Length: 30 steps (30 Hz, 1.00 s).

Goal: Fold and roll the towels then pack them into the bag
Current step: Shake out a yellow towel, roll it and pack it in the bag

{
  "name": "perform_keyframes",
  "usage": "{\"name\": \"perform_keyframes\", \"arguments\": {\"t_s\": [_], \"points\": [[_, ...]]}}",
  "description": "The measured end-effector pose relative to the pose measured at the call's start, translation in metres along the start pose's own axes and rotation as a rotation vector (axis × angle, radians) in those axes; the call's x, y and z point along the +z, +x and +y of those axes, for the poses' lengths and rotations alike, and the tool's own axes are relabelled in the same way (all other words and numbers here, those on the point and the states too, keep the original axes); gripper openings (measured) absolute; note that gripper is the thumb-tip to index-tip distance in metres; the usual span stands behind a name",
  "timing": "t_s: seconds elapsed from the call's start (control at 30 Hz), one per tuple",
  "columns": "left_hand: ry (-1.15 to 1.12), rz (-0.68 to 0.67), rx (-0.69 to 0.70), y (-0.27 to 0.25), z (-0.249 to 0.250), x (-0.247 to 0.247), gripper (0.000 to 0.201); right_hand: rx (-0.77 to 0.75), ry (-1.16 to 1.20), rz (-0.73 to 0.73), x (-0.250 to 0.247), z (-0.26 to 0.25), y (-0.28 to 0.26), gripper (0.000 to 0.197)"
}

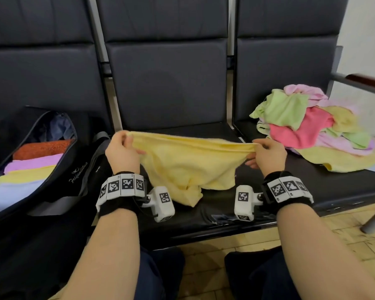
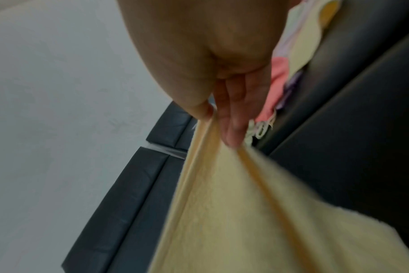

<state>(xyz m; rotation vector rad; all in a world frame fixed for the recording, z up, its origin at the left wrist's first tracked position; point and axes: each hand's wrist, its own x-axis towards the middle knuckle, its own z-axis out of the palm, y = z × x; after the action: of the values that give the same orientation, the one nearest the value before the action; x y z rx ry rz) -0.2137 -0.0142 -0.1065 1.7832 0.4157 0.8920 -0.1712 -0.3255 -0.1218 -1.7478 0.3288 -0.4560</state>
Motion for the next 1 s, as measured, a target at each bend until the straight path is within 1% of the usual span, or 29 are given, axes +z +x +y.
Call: {"name": "perform_keyframes", "arguments": {"t_s": [0.03,0.1,0.13,0.23,0.33,0.37,0.43,0.47,0.57,0.63,0.7,0.77,0.83,0.87,0.93,1.0], "points": [[0.017,-0.04,-0.068,0.002,-0.004,-0.001,0.017,0.043,-0.009,-0.03,-0.001,0.002,0.001,0.027],[-0.008,-0.051,-0.149,0.003,-0.007,-0.001,0.014,0.077,0.072,-0.072,-0.003,0.002,0.004,0.027],[-0.052,-0.034,-0.157,0.003,-0.005,-0.001,0.013,0.089,0.116,-0.097,-0.003,0.0,0.003,0.027],[-0.12,0.038,-0.108,0.001,0.001,-0.001,0.01,0.114,0.211,-0.143,-0.001,-0.003,0.0,0.025],[-0.142,0.077,-0.1,0.002,-0.001,0.002,0.008,0.1,0.216,-0.167,0.0,0.001,0.002,0.019],[-0.143,0.083,-0.096,0.002,-0.001,0.003,0.008,0.071,0.163,-0.166,0.0,0.002,0.002,0.017],[-0.141,0.096,-0.082,0.001,0.0,0.004,0.008,0.002,0.042,-0.159,0.0,0.006,0.002,0.02],[-0.138,0.103,-0.079,0.0,0.0,0.005,0.008,-0.016,0.022,-0.153,-0.001,0.008,0.002,0.019],[-0.126,0.112,-0.086,0.0,-0.001,0.005,0.008,-0.039,0.005,-0.096,-0.003,0.01,0.0,0.004],[-0.102,0.113,-0.095,0.001,-0.002,0.004,0.008,-0.123,-0.095,-0.051,-0.005,0.013,0.004,0.008],[-0.087,0.116,-0.115,0.002,-0.004,0.004,0.008,-0.158,-0.136,-0.06,-0.006,0.013,0.007,0.01],[-0.077,0.116,-0.128,0.003,-0.006,0.003,0.007,-0.123,-0.072,-0.13,-0.007,0.012,0.007,0.012],[-0.071,0.11,-0.14,0.005,-0.009,0.003,0.008,-0.076,-0.008,-0.155,-0.007,0.012,0.007,0.009],[-0.068,0.103,-0.142,0.005,-0.009,0.002,0.009,-0.065,0.008,-0.146,-0.008,0.012,0.008,0.007],[-0.071,0.088,-0.134,0.006,-0.007,0.002,0.012,-0.041,0.05,-0.089,-0.009,0.01,0.008,0.01],[-0.122,0.088,-0.126,0.006,-0.002,0.0,0.009,-0.002,0.154,-0.022,-0.008,0.003,0.006,0.003]]}}
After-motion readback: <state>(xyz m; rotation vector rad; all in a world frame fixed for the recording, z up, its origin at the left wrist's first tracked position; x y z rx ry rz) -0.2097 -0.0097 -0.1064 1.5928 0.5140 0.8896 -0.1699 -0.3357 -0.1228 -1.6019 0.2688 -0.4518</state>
